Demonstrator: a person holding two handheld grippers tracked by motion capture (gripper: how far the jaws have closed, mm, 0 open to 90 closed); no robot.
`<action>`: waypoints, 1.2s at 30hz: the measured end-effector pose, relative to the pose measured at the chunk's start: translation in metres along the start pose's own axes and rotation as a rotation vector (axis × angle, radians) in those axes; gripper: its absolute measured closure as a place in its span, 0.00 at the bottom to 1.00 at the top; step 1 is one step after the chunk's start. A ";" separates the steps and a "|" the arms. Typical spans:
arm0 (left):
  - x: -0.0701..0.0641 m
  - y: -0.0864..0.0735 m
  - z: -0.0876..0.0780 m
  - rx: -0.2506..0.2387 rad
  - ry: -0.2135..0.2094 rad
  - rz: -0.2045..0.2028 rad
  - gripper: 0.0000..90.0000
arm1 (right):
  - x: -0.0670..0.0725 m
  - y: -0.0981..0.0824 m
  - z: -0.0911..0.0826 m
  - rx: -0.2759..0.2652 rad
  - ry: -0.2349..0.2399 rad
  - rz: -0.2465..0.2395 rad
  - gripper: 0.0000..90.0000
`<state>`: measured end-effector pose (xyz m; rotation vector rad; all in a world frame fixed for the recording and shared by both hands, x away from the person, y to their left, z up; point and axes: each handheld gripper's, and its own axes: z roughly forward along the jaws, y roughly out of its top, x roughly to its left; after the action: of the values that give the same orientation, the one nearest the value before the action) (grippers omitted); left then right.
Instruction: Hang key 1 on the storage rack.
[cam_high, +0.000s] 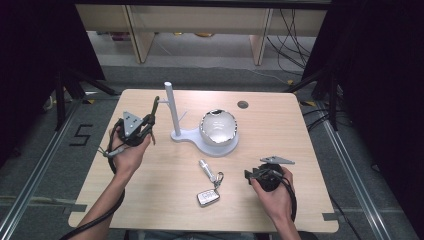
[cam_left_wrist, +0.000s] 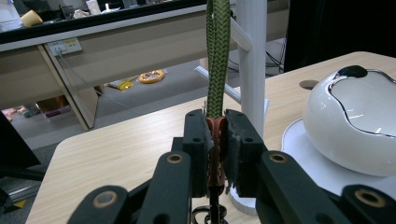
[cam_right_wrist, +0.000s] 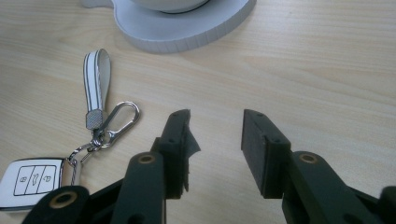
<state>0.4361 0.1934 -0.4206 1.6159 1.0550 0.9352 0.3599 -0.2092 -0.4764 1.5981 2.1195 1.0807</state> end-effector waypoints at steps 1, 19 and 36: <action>0.000 0.000 0.000 0.002 -0.001 0.003 0.88 | 0.000 0.000 0.000 0.001 0.001 -0.004 0.69; -0.003 0.002 0.005 0.016 0.001 0.031 0.88 | 0.000 0.000 0.000 0.005 0.002 -0.007 0.69; -0.010 0.002 0.009 0.027 0.016 0.102 0.87 | 0.000 0.000 -0.001 0.003 -0.002 -0.011 0.69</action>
<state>0.4416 0.1812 -0.4221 1.7005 1.0078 1.0060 0.3598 -0.2098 -0.4757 1.5867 2.1268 1.0724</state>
